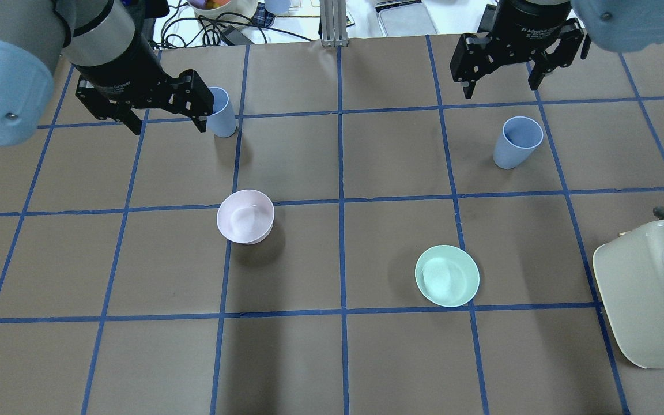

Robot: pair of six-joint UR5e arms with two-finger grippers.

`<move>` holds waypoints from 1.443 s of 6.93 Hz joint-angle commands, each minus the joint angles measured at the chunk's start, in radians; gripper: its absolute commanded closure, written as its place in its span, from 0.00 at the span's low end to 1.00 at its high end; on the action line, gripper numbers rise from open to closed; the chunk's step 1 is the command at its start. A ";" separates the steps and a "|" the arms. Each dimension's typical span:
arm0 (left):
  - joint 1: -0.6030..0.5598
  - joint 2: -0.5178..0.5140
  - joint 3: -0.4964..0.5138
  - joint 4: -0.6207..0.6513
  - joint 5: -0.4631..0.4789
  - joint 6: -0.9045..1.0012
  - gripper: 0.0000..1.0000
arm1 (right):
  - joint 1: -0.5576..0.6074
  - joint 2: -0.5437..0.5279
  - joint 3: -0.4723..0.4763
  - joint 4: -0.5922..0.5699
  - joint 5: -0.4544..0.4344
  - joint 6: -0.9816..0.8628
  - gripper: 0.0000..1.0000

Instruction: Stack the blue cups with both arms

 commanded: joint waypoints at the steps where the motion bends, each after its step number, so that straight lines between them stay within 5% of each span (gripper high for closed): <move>1: 0.000 0.001 0.002 -0.002 0.000 -0.005 0.00 | -0.001 0.000 0.000 0.000 0.000 0.000 0.00; 4: 0.004 -0.060 0.047 -0.022 -0.011 -0.005 0.00 | -0.001 0.000 0.000 0.000 0.000 0.000 0.00; 8: 0.004 -0.562 0.469 0.064 -0.008 0.013 0.00 | -0.001 0.000 0.000 0.000 0.001 0.000 0.00; 10: 0.008 -0.731 0.482 0.298 -0.003 0.064 0.00 | -0.001 0.000 0.000 0.000 0.001 -0.002 0.00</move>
